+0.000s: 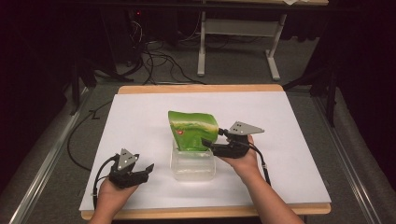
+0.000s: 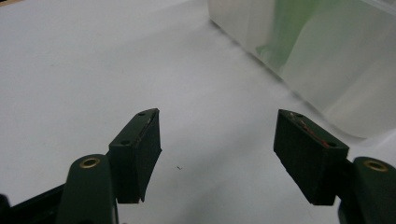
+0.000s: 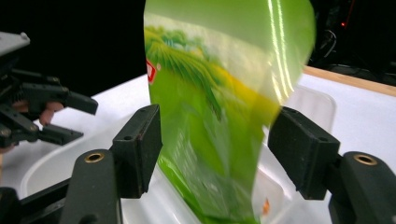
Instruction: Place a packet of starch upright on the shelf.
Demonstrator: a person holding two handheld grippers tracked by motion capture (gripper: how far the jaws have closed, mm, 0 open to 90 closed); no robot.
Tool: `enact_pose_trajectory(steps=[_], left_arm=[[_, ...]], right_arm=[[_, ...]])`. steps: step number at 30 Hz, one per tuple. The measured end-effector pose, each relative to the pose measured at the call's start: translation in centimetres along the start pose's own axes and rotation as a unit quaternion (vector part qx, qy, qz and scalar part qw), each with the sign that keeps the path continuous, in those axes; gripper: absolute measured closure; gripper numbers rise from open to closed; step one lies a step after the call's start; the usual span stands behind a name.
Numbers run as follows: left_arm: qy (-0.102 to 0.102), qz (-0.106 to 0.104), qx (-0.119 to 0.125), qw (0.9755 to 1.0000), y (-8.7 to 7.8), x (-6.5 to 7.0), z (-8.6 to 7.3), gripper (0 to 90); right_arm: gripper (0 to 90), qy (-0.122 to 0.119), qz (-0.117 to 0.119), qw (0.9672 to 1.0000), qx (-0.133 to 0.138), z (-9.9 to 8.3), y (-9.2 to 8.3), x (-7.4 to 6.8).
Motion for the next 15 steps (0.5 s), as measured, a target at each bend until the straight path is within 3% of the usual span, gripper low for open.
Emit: enact_pose_trajectory(steps=[7,15], left_arm=[[-0.001,0.001,0.003,1.0000,0.0,0.0,0.1,32.4],[-0.004,0.001,0.009,0.9999,-0.3,-0.2,0.3,32.4]], right_arm=[[32.1,-0.009,-0.014,0.9997,-0.019,-0.7,-1.8,0.5],[29.7,-0.023,-0.061,0.9969,-0.043,-2.3,-5.6,2.4]])
Point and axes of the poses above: each handheld gripper's, and its own axes: y roughly forward along the jaws, z roughly out of its top, x roughly to its right, the point moved 10 cm from there along y, roughly forward along the jaws, and after that the axes turned 10 degrees about x, right-handed, at the moved point
